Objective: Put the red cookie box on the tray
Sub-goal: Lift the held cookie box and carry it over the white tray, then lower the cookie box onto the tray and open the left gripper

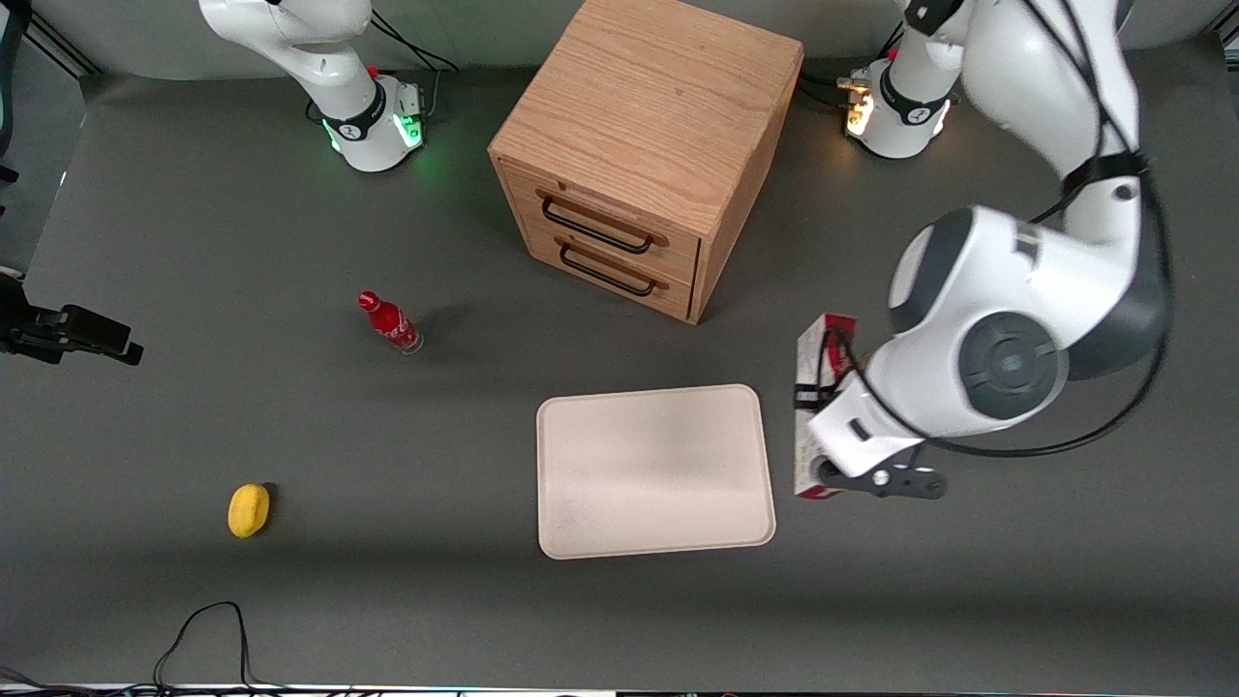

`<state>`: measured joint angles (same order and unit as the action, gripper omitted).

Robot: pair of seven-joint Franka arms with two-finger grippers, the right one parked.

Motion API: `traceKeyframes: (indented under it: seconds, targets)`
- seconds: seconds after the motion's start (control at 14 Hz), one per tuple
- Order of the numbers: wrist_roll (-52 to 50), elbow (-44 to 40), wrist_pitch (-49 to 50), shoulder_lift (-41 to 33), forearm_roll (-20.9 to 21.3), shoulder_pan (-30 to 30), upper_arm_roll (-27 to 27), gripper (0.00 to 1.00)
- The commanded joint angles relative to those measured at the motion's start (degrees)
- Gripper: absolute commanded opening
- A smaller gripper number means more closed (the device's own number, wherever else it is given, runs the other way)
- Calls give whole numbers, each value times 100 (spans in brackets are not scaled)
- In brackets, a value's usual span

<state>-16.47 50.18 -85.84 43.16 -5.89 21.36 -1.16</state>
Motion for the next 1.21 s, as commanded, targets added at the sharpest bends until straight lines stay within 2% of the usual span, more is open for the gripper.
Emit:
traceKeyframes:
  seconds: [0.0, 0.43, 0.79, 0.86, 0.93, 1.14]
  targets:
    - [-583, -474, -299, 604, -70, 324, 150, 0]
    - [-1174, -404, -1258, 1466, 44, 703, 441, 0]
    - [-1297, -299, -1523, 1705, 237, 755, 441, 0]
    - [-1289, -290, -1532, 1705, 264, 755, 441, 36]
    - [-1280, -264, -1549, 1696, 360, 764, 441, 99]
    - [-1271, -246, -1558, 1486, 440, 756, 414, 100]
